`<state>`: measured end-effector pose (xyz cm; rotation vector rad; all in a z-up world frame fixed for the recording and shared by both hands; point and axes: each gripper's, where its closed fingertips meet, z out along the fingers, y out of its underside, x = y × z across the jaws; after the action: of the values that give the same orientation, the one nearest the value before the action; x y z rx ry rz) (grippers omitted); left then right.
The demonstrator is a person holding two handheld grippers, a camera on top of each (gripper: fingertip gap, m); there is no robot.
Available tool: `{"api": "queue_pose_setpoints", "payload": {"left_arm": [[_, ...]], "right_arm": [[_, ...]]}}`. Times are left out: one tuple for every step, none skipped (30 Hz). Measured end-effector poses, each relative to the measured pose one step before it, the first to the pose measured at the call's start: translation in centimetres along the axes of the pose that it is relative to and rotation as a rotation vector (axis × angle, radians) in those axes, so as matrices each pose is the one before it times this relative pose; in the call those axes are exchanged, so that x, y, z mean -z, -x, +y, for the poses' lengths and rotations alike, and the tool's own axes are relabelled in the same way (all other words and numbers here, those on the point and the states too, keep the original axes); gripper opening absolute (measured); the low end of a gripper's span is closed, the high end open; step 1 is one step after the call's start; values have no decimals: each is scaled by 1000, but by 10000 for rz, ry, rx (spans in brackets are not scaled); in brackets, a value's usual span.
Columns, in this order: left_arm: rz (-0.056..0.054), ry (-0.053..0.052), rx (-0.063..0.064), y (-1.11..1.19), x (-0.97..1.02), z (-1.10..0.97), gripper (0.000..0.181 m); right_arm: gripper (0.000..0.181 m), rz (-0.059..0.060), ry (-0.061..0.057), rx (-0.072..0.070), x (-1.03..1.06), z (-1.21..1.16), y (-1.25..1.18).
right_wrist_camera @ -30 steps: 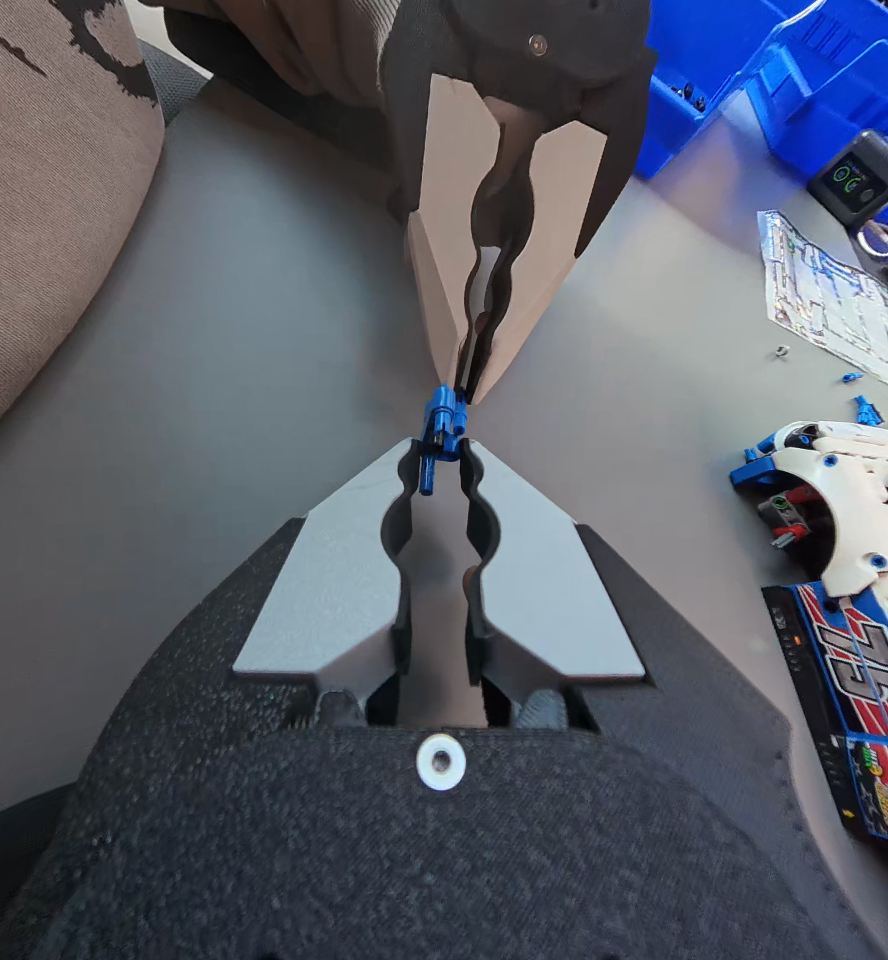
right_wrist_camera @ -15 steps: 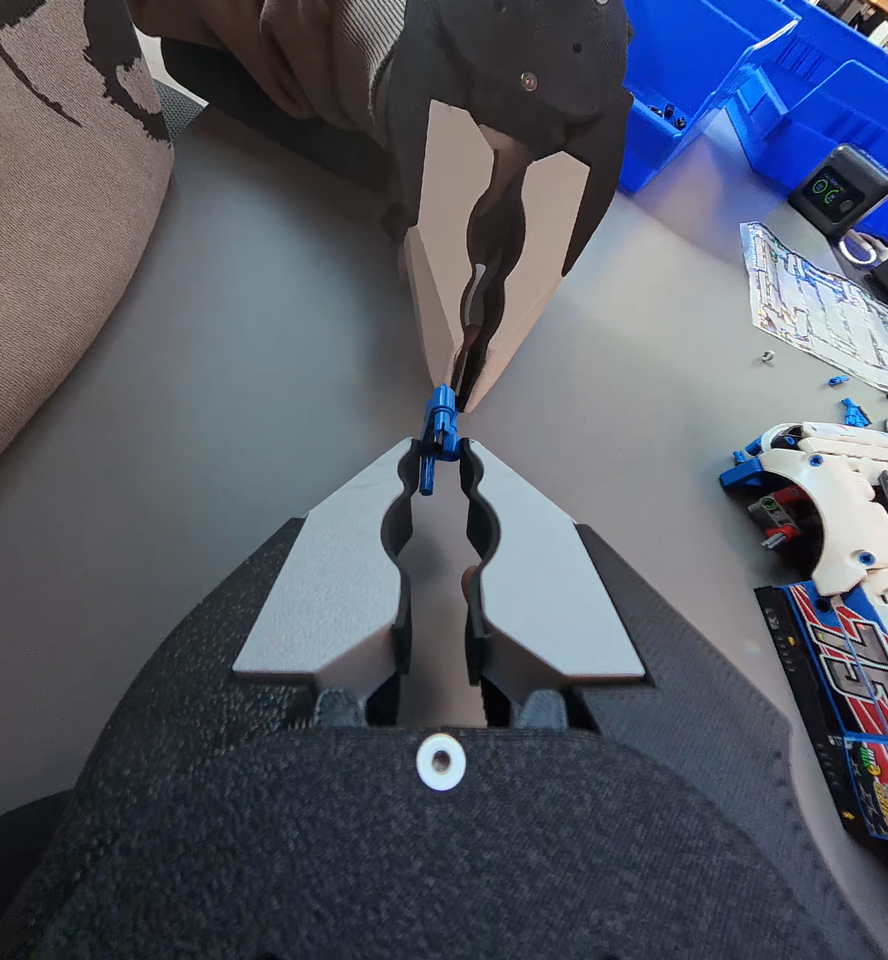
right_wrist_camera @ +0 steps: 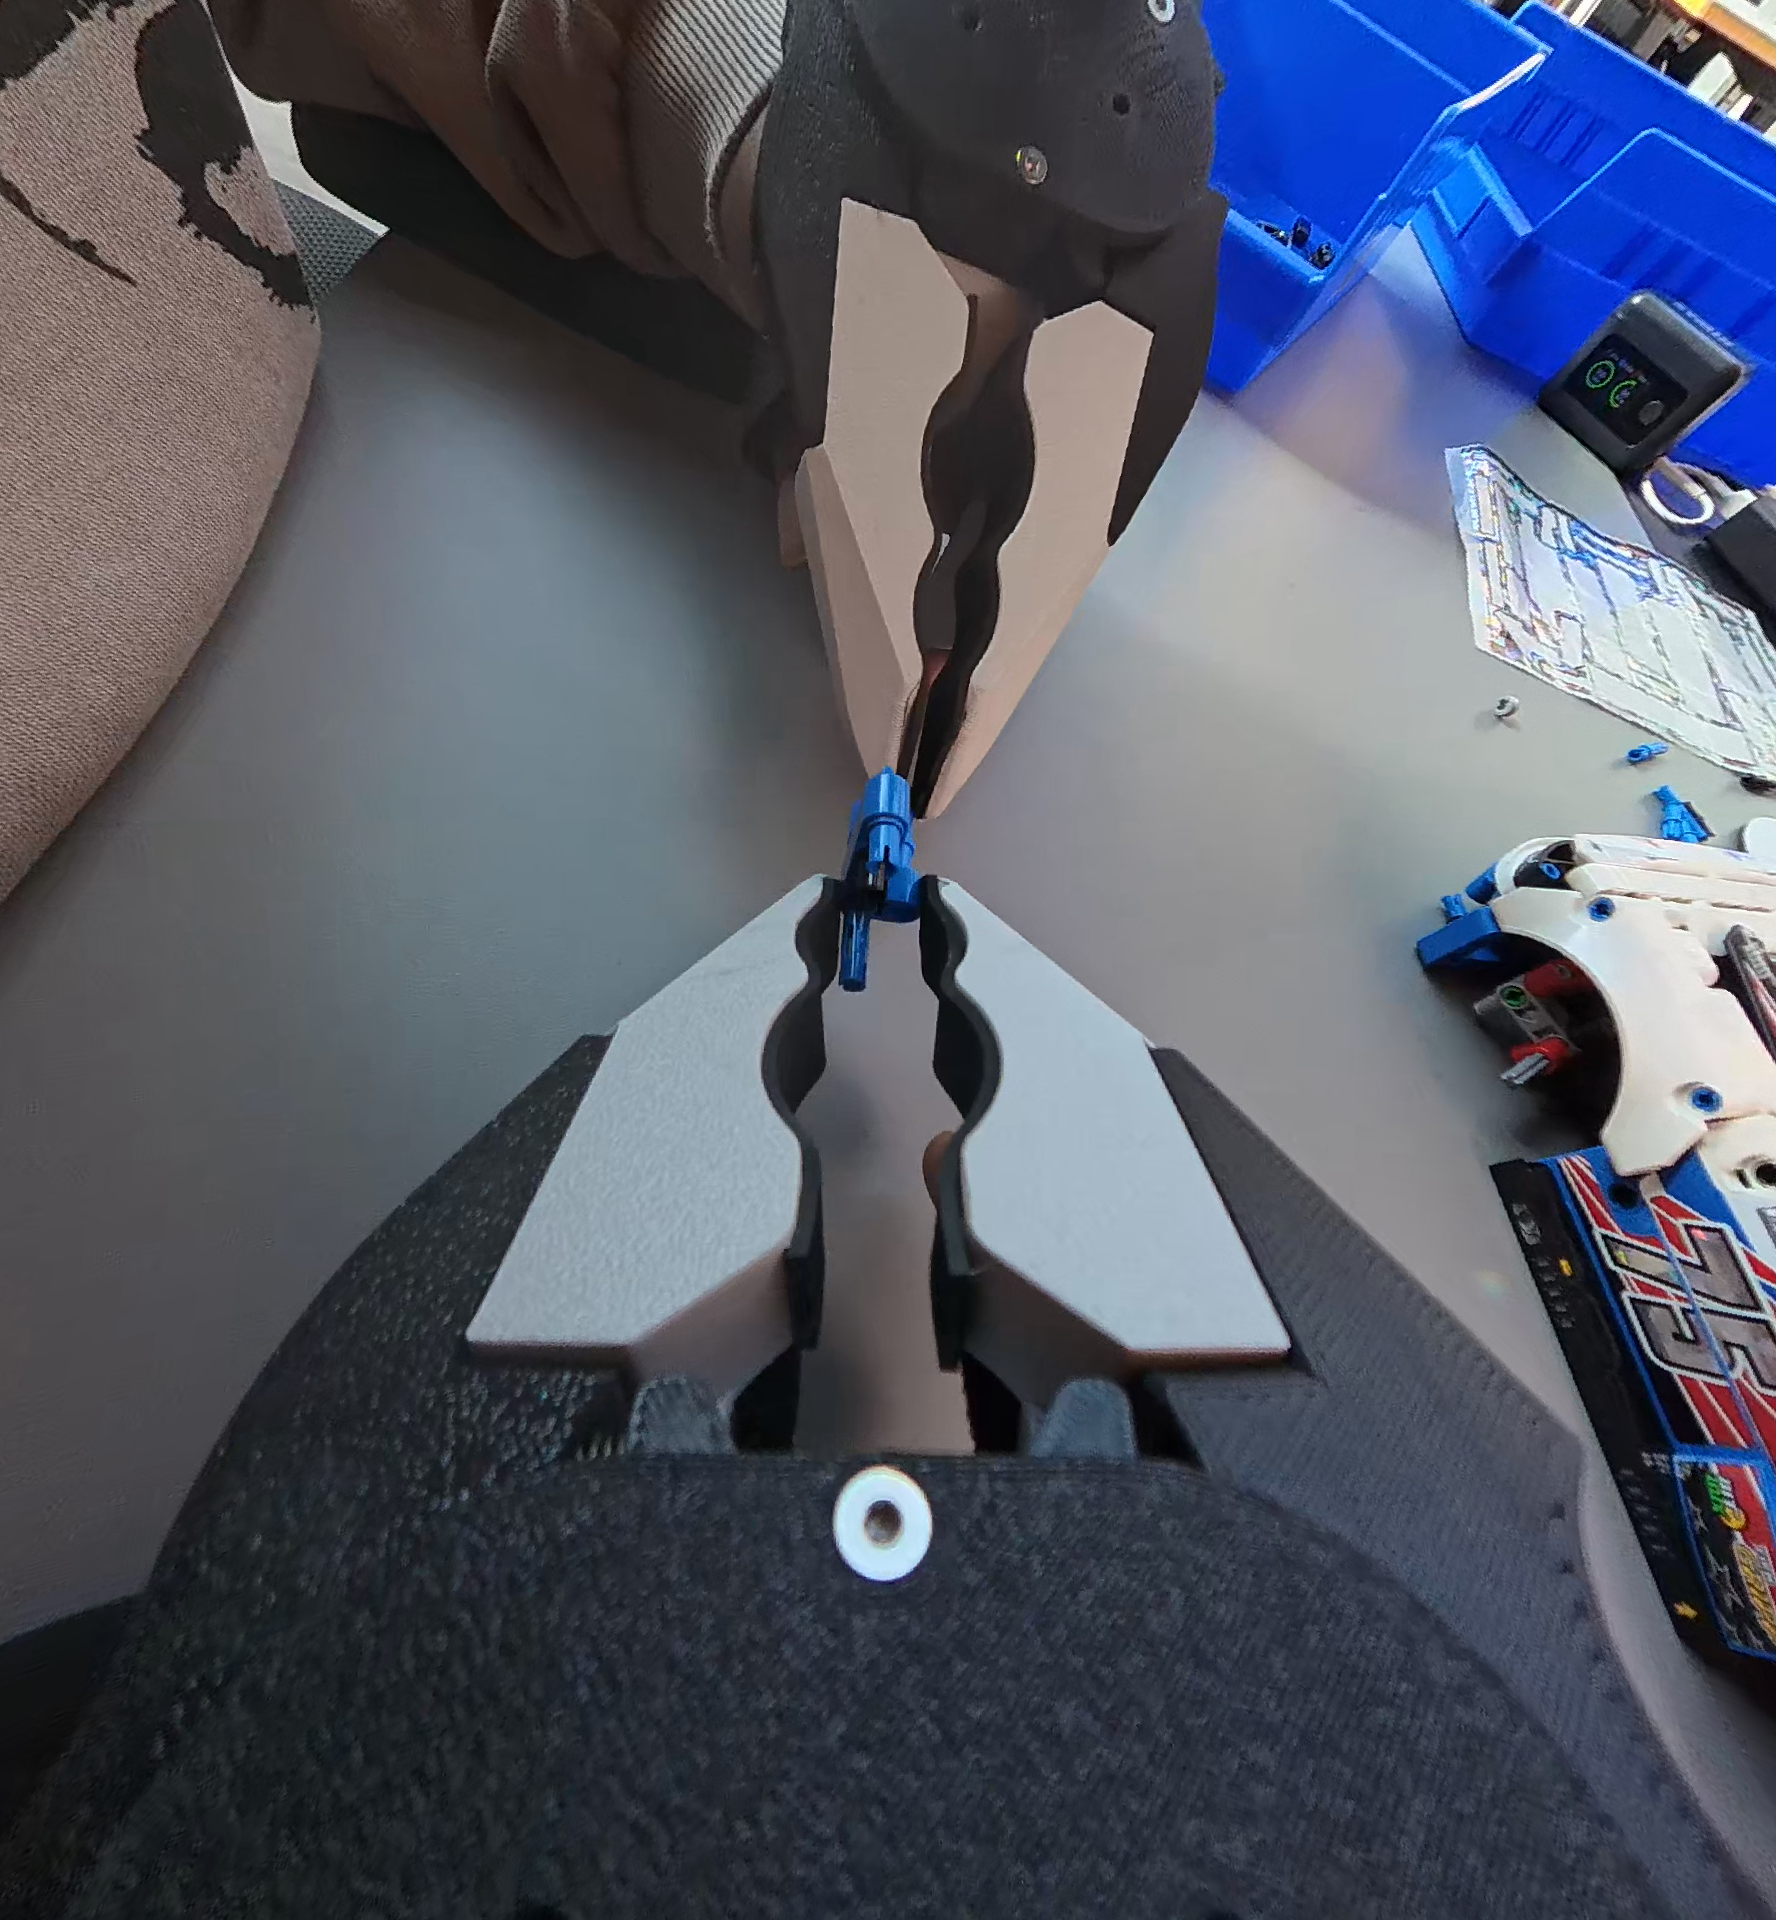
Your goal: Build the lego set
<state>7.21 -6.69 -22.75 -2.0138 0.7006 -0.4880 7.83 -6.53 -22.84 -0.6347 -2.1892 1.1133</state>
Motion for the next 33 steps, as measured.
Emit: {"api": "queue_pose_setpoints", "payload": {"left_arm": [[-4,6,-5,-13,-14,-1,2],[4,-23,16,-3,1,-35,2],[-18,30,13,50,-9,45,2],[4,61,-1,9,-36,108,2],[6,33,-9,-32,-50,64,2],[-10,25,-15,-12,-17,29,2],[4,-8,21,0,4,-19,2],[27,-36,57,-11,25,-49,2],[46,-33,66,-37,28,-34,1],[42,-12,29,-56,14,-17,1],[55,23,21,-92,-1,34,1],[35,-17,62,-32,6,-8,1],[28,-47,107,-16,-2,-36,1],[51,-127,147,-17,32,-141,1],[72,-165,178,-44,77,-197,1],[83,-230,183,-33,124,-287,1],[135,-293,249,-63,183,-379,1],[173,-381,267,-89,251,-520,1],[192,-425,275,-119,268,-631,1],[171,-397,213,-154,228,-619,1],[144,-360,154,-177,173,-555,1],[182,-369,169,-225,146,-566,1],[255,-404,240,-291,138,-600,1],[279,-458,280,-298,137,-665,0],[238,-448,299,-219,111,-659,0],[182,-450,300,-134,82,-654,0],[144,-484,314,-62,85,-701,0],[168,-461,282,-148,51,-697,0],[186,-317,212,-258,-96,-507,0],[32,-79,51,-151,-281,-99,0],[-103,47,-89,-8,-321,74,0],[7,-263,-56,-120,9,-529,0],[-85,-49,21,107,88,-285,0]], "right_arm": [[13,-4,25,9,-27,41,13],[13,-6,49,23,-43,60,27],[13,-4,15,30,-29,15,39],[13,-5,-18,28,-14,-42,34],[13,-10,16,17,-15,23,27],[13,3,14,23,-10,8,15],[13,29,10,19,-12,15,-21],[13,4,15,27,-26,9,14],[13,5,35,28,-34,47,17],[13,-32,19,39,-26,20,71],[13,-43,5,53,-16,4,99],[13,17,-35,26,28,-62,9],[12,23,-111,-26,83,-161,-40],[12,24,-139,-43,102,-195,-55],[13,34,-141,-49,121,-193,-88],[13,45,-192,-73,130,-270,-114],[12,46,-302,-150,208,-444,-144],[13,61,-450,-225,274,-666,-213],[13,66,-447,-215,269,-703,-239],[13,40,-394,-150,222,-660,-183],[13,22,-416,-181,198,-675,-164],[13,-27,-509,-283,195,-789,-108],[13,-30,-485,-332,156,-762,-115],[13,-26,-484,-300,130,-775,-98],[13,-17,-391,-365,85,-621,-157],[13,-26,-371,-483,65,-539,-244],[13,-57,-296,-454,15,-398,-166],[13,-105,-73,-319,-103,-64,-4],[13,-8,16,-290,-236,56,-33],[12,-245,-268,-330,-282,-364,406],[12,-139,-463,-514,-155,-631,200],[12,-52,-434,-446,51,-605,-126],[12,-85,-103,-242,28,-238,-31]]}}
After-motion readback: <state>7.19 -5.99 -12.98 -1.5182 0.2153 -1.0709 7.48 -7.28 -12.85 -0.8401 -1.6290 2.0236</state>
